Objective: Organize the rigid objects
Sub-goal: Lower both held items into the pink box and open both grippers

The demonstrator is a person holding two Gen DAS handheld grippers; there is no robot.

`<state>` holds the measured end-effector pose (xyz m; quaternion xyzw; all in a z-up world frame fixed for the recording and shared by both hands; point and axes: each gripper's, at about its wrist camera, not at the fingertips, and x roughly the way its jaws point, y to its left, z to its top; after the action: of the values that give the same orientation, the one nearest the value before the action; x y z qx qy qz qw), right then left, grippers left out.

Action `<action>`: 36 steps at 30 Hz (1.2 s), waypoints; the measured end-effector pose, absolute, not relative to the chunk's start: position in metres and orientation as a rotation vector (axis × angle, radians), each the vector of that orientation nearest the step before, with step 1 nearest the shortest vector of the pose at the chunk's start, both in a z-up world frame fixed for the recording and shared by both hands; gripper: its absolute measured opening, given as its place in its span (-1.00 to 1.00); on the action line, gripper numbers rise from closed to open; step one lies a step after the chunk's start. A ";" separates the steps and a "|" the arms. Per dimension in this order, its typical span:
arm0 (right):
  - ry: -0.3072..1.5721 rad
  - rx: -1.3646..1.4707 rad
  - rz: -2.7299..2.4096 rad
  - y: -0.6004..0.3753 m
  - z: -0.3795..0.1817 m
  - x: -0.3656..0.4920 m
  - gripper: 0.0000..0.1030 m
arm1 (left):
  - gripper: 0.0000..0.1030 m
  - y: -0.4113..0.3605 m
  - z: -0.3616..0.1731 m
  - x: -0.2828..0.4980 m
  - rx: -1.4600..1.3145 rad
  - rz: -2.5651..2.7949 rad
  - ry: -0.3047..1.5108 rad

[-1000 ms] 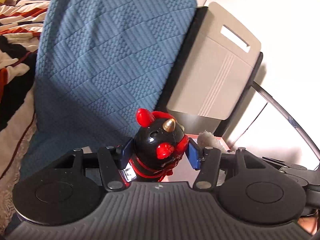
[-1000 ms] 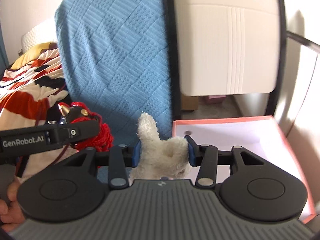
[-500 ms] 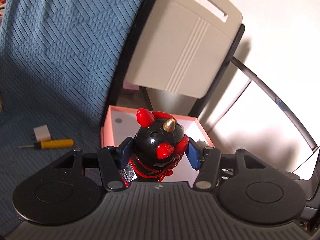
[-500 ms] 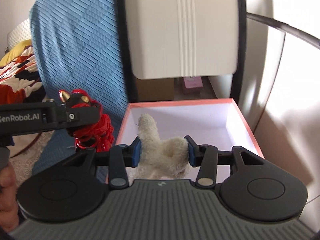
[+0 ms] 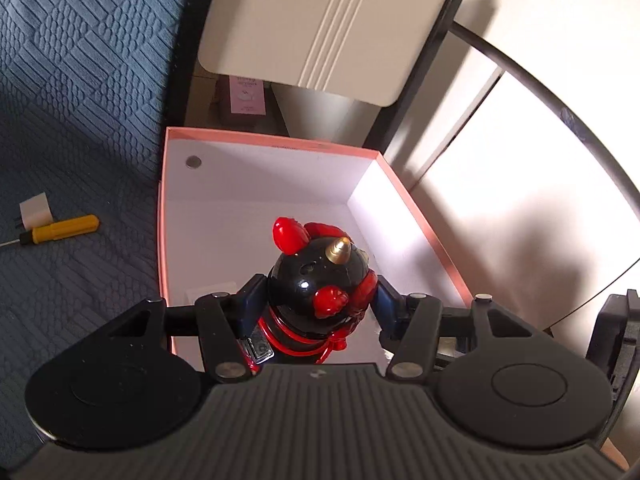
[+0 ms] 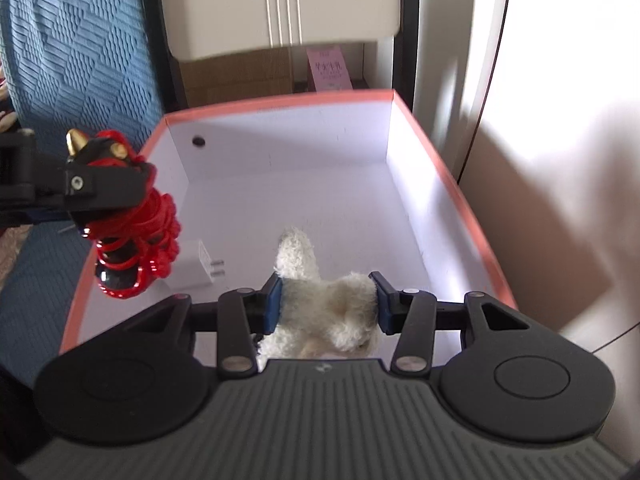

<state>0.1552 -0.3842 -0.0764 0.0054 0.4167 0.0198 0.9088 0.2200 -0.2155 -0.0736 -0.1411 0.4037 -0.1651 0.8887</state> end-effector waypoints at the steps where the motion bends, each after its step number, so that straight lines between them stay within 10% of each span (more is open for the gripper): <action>1: 0.871 0.022 0.035 -0.387 -0.080 0.155 -0.05 | 0.21 -0.220 -0.079 0.221 -0.284 -0.345 0.852; 14: 0.903 0.082 0.010 -0.397 -0.089 0.158 -0.02 | 0.22 -0.209 -0.101 0.229 -0.285 -0.290 0.919; 20: 0.855 0.113 0.013 -0.389 -0.074 0.157 0.66 | 0.50 -0.196 -0.083 0.224 -0.309 -0.274 0.847; 36: 0.680 0.054 0.147 -0.338 -0.005 0.130 0.66 | 0.50 -0.147 -0.001 0.172 -0.315 -0.246 0.628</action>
<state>0.1305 -0.3385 -0.0048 0.0263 0.3334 0.0721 0.9397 0.1724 -0.1474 -0.0011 -0.1537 0.3068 -0.1200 0.9316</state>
